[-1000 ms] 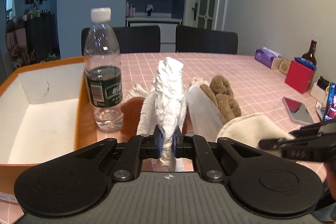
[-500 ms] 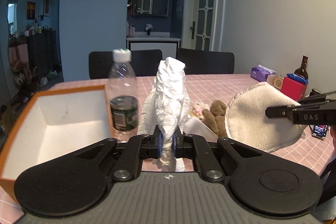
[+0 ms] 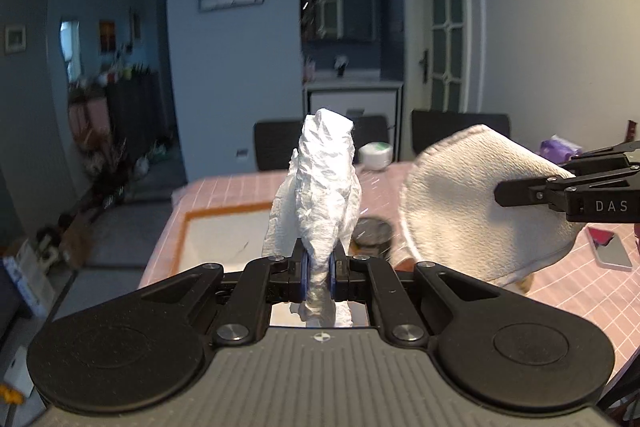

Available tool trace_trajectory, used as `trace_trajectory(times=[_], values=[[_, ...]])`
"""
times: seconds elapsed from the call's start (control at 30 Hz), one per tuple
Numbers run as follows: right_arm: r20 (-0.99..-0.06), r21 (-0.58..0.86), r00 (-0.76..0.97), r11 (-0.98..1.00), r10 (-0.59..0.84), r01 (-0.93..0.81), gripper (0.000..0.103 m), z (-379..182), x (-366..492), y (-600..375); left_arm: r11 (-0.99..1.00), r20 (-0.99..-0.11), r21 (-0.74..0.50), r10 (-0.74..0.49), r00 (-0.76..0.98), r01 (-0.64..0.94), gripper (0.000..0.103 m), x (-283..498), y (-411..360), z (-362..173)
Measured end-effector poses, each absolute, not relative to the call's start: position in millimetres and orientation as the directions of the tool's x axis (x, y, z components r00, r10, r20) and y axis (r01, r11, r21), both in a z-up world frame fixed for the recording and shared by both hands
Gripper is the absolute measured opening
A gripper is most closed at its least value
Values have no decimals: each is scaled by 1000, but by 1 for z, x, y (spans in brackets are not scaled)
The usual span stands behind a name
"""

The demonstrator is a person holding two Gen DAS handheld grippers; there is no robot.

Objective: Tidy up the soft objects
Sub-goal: 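Carry the diaper and cloth pad into the orange box and open both grippers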

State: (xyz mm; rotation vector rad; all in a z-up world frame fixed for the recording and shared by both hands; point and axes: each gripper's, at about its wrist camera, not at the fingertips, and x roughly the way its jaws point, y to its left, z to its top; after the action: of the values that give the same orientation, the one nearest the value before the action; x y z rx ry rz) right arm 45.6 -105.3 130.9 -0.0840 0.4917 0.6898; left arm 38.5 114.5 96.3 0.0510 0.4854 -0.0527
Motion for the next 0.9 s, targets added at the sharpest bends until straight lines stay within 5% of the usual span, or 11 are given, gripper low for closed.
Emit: trace_trajectory(times=[0.4,0.9], values=[[-709,61,402,618,579,-784,16,78,104,34,996,-782,65,8,624,68,11,95,168,49],[-876,148,150,551,459,-821,18,-2,157,103,974,-898,171,94,429,145,13,121,175,13]])
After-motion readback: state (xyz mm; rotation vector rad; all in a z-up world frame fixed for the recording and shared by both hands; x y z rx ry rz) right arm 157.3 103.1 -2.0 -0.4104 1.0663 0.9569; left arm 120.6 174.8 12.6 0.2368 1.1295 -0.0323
